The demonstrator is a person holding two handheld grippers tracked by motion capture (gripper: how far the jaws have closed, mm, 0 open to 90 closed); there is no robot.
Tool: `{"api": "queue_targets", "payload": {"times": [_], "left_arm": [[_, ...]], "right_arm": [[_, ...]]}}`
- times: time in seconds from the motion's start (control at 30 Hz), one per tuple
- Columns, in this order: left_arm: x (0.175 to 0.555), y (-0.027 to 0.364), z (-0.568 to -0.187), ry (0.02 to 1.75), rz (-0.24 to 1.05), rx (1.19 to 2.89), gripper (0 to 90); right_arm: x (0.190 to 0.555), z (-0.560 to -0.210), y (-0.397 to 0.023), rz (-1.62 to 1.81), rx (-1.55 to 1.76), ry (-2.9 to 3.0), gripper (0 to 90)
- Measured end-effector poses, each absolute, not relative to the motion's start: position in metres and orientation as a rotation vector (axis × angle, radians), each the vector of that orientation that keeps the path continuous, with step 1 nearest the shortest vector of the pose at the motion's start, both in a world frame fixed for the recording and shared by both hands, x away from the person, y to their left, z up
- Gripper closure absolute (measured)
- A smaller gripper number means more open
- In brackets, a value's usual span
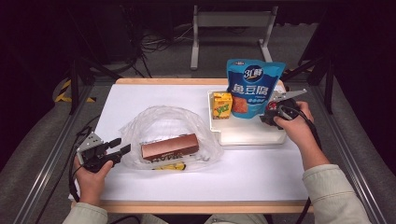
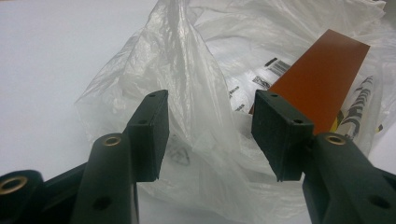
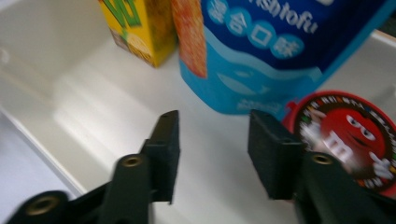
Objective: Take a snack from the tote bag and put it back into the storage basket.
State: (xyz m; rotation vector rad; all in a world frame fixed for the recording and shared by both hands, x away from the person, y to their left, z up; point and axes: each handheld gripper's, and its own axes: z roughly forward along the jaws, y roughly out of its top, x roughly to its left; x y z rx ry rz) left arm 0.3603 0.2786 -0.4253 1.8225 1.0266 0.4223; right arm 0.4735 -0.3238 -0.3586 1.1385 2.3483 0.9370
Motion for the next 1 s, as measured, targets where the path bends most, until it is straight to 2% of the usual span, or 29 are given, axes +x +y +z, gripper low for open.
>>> {"api": "queue_targets", "payload": {"times": [0.1,0.27,0.73,1.0], "left_arm": [[0.358,0.281,-0.425,1.033,0.428,1.811,46.9],[0.356,0.281,-0.424,1.032,0.438,1.808,47.1],[0.353,0.284,-0.424,1.023,0.451,1.805,46.8],[0.349,0.286,-0.424,1.027,0.451,1.804,46.7]], "right_arm": [[0.47,-0.352,-0.319,1.026,1.128,2.311,42.3],[0.465,-0.341,-0.31,1.114,1.073,2.283,34.4],[0.453,-0.317,-0.269,1.259,0.906,2.256,20.5],[0.451,-0.309,-0.245,1.304,0.815,2.264,18.3]]}}
